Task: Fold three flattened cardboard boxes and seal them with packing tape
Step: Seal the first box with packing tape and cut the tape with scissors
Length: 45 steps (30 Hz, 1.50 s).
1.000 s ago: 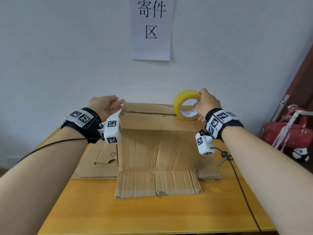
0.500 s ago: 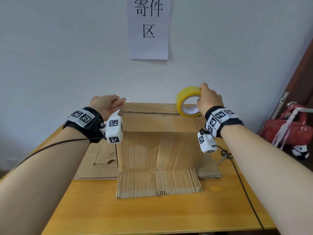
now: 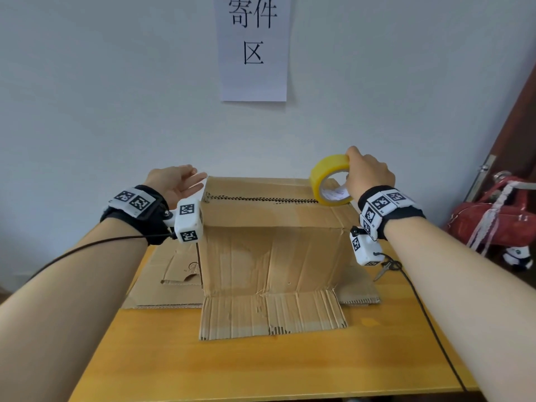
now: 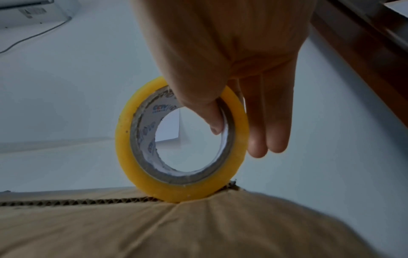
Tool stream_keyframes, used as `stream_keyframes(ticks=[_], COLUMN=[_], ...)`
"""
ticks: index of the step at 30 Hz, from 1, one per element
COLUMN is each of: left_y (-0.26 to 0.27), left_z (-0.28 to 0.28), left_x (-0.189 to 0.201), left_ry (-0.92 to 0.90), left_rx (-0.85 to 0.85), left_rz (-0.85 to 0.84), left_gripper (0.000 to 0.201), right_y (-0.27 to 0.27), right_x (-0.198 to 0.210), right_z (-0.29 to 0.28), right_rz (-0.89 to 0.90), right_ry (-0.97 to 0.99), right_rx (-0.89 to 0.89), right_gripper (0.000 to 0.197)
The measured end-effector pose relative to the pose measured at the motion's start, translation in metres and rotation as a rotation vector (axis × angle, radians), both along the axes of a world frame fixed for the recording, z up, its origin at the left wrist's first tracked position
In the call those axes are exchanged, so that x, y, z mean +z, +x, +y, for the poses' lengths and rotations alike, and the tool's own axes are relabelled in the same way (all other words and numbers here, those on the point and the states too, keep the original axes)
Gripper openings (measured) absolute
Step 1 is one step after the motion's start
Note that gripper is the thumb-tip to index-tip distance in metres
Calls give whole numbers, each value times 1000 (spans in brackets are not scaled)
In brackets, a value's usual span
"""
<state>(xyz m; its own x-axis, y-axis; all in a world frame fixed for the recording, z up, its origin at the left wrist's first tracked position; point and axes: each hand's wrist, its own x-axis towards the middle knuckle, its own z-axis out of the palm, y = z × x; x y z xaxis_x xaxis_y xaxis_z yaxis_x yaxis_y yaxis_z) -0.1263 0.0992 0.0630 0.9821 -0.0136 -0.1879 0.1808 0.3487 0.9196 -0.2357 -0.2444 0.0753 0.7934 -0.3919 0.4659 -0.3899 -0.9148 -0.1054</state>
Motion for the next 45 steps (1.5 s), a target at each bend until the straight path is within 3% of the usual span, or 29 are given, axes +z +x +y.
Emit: stream_keyframes(ticks=[6,24,26,29,32,38,42,45], left_y=[-10,-30,-31,-29,-24,-14,-16,-16], left_z=[5,24,26,24,21,13,6,8], left_x=[2,21,19,13,9,4,6,10], left_ry=[31,312,299,264,201,9,-15,-1], left_rx=[-72,2,-11,27,52,76,113,118], left_rz=[60,-221,-213,-180,-153,-131,-161,-173], left_gripper=[9,9,10,8,7,10,12,11], right_y=[-1,6,6,7,5,0,2,4], right_x=[-1,-6,-7,-12,-16,-19,-11,-3], right_z=[-2,-3,-6,-8,-4,0,5,7], right_rz=[-1,-10,-42,-109,-67,-27,-35,-14], right_ry=[-16,22,70,363,562,610,624,525], right_rx=[-6,-22,-23,-26,-36,-23,16,9], right_gripper=[27,27,30,35,26,18,15,9])
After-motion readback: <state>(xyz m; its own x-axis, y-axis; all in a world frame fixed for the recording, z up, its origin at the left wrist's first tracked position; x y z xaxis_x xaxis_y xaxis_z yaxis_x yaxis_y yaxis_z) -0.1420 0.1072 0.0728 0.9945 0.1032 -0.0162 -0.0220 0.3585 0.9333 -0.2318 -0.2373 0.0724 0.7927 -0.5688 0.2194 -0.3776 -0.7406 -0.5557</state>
